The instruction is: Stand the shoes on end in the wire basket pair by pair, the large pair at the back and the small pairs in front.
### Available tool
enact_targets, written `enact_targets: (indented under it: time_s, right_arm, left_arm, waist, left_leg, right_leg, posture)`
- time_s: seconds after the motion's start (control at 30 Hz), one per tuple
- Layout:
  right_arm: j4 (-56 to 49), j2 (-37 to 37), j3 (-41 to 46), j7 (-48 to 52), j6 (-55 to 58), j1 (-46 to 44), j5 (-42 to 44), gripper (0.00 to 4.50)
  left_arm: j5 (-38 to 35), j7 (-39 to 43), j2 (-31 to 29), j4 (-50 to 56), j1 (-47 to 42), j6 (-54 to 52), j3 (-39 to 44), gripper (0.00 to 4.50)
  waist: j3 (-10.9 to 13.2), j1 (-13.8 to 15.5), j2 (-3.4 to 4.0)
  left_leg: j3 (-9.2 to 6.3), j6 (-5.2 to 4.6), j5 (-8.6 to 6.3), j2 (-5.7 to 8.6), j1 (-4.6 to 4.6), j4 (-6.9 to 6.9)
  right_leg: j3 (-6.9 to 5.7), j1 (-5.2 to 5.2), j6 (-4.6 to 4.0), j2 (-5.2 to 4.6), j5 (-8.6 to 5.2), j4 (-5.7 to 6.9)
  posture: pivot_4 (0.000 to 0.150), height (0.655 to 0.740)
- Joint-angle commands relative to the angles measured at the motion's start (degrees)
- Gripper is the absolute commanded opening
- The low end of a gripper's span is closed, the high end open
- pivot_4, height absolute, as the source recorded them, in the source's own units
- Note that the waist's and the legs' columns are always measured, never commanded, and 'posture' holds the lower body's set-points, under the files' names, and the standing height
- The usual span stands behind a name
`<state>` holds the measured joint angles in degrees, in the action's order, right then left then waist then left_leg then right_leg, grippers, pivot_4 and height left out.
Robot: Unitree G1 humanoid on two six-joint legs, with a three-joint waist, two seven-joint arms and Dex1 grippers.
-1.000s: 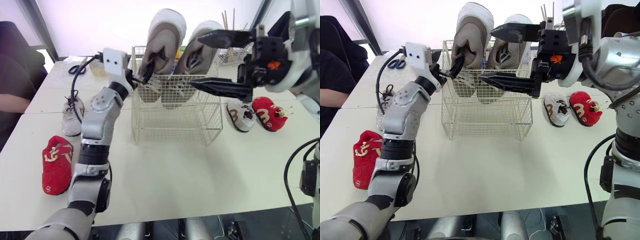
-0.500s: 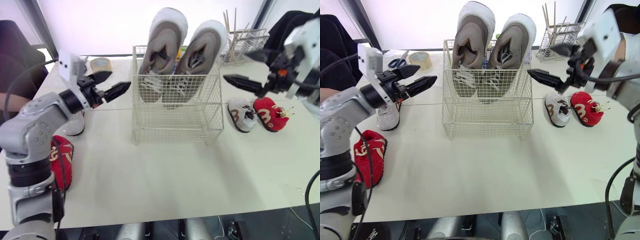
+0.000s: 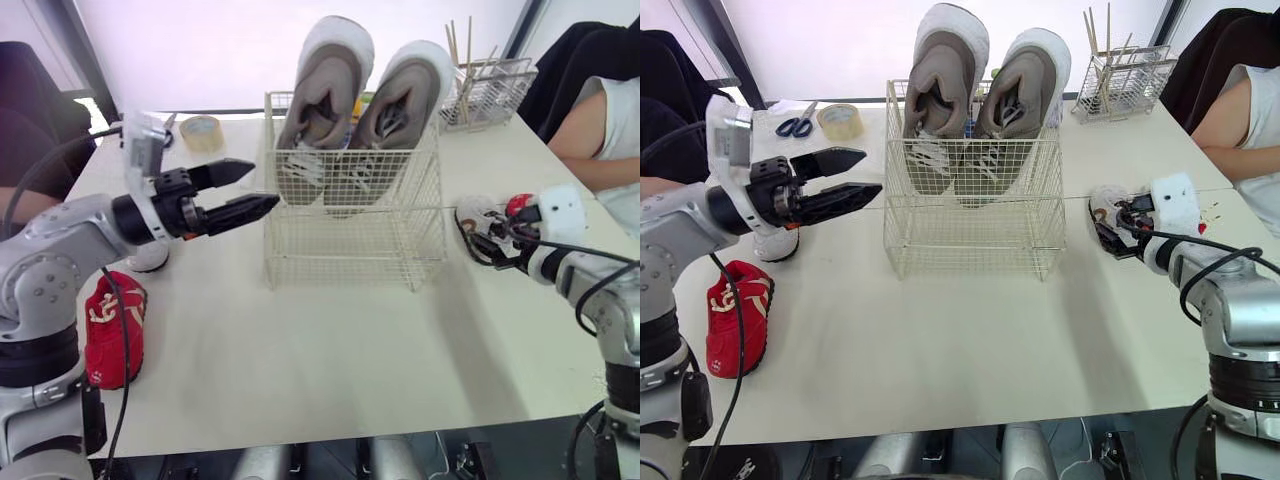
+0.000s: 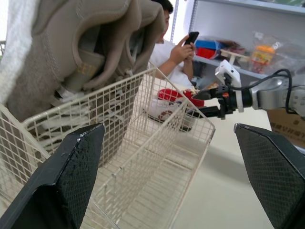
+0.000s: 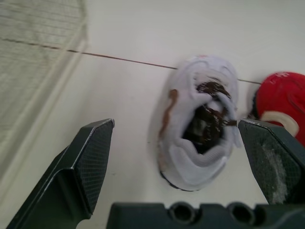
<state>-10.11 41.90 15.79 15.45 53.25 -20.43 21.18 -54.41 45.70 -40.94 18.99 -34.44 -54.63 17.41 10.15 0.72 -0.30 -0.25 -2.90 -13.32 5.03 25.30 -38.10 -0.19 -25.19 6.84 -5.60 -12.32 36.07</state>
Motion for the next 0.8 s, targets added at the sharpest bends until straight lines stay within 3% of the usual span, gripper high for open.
enact_targets:
  time_s: [0.03,0.37,0.47,0.7,0.73,0.8]
  right_arm:
    - [3.1,-1.3,0.7,-1.3,-4.7,-0.6,-2.7,4.50]
    - [17.4,-5.0,-0.8,0.3,-13.1,-6.0,-5.3,4.50]
    - [20.4,-5.3,-1.5,0.9,-14.6,-7.8,-5.8,3.67]
    - [19.0,-4.8,-2.3,1.5,-12.8,-8.8,-6.3,0.29]
    - [18.1,-4.7,-2.2,1.5,-12.0,-8.8,-6.2,0.01]
    - [16.2,-4.2,-1.8,1.5,-11.1,-9.0,-6.4,0.01]
  left_arm:
    - [-1.2,-0.8,-0.7,2.1,-0.5,1.0,0.5,4.49]
    - [-0.5,-2.3,-0.9,2.9,-0.1,2.1,-0.5,4.49]
    - [-0.2,-2.7,-0.9,3.0,-0.1,2.4,-0.8,4.50]
    - [0.6,-2.7,-1.0,2.4,-0.5,3.3,-1.6,4.50]
    - [0.9,-2.6,-0.9,2.2,-0.7,3.5,-1.8,4.50]
    - [1.5,-2.4,-0.9,1.6,-1.1,4.1,-2.2,4.50]
  waist:
    - [0.0,0.0,0.00]
    - [0.0,-0.1,0.01]
    - [0.0,-0.1,0.01]
    - [0.0,-0.2,0.01]
    - [0.0,-0.1,0.01]
    - [0.0,-0.2,0.01]
  left_leg:
    - [0.00,0.00,0.00,0.00,0.00,0.00]
    - [0.00,0.01,0.01,0.00,-0.02,0.00]
    - [0.00,0.01,0.01,0.00,-0.02,0.00]
    - [-0.01,0.02,0.01,-0.01,-0.02,0.00]
    - [-0.01,0.02,0.01,-0.01,-0.02,0.01]
    - [-0.01,0.02,0.01,-0.01,-0.02,0.01]
  right_leg:
    - [0.00,0.01,0.00,0.01,0.00,0.00]
    - [0.00,0.01,0.00,0.03,0.00,0.00]
    - [-0.01,0.02,0.00,0.03,0.00,-0.01]
    - [0.00,0.01,0.00,0.03,0.00,-0.01]
    - [-0.01,0.01,0.00,0.03,0.00,0.00]
    - [0.00,0.02,0.00,0.03,0.00,-0.01]
  posture:
    - [0.150,0.7400]
    - [0.150,0.7400]
    - [0.150,0.7400]
    - [0.150,0.7400]
    - [0.150,0.7400]
    - [0.150,0.7400]
